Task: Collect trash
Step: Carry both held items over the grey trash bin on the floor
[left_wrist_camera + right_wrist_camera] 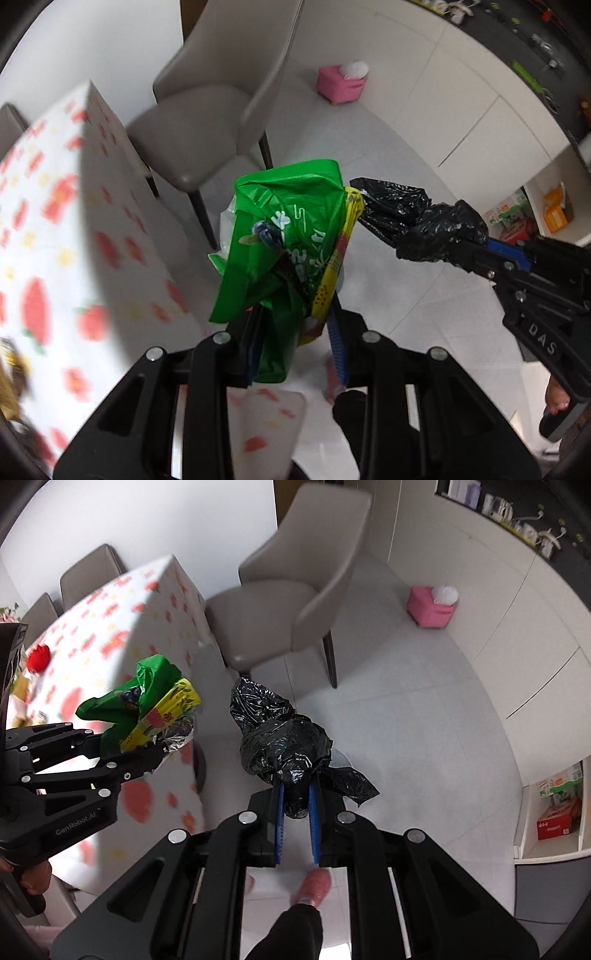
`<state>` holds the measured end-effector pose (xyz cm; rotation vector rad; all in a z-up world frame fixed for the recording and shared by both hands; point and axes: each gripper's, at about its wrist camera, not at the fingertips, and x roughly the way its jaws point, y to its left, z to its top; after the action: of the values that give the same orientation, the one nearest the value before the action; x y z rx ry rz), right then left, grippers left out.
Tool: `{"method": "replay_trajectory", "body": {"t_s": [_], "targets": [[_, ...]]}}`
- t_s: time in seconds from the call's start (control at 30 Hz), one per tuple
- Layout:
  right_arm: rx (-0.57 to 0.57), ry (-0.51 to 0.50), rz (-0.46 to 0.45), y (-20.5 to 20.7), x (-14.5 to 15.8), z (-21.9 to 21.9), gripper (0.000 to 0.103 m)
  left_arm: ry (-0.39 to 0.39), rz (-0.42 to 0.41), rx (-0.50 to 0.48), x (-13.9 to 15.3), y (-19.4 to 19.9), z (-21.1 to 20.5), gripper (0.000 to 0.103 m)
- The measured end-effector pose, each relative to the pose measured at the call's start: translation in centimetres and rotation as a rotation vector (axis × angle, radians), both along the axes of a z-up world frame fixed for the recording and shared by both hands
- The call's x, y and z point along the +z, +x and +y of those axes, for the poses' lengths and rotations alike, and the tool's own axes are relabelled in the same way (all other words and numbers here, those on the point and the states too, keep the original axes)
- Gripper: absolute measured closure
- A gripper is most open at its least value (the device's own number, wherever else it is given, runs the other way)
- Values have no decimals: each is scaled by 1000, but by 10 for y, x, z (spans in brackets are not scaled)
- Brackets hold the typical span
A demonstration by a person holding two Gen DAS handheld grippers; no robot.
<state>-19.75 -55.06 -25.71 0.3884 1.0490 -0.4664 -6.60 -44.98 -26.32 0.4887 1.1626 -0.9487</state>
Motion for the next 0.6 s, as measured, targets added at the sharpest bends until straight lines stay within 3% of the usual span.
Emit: {"method": "replay_trajectory", "body": {"t_s": [0.2,0.6], "targets": [[36,31,58,-2,-81,-38,93,64,44,84,-91,-17,-42,72],[77,79,154,28,-230,-72,92,181,56,144,-239,-8,-71,71]]}}
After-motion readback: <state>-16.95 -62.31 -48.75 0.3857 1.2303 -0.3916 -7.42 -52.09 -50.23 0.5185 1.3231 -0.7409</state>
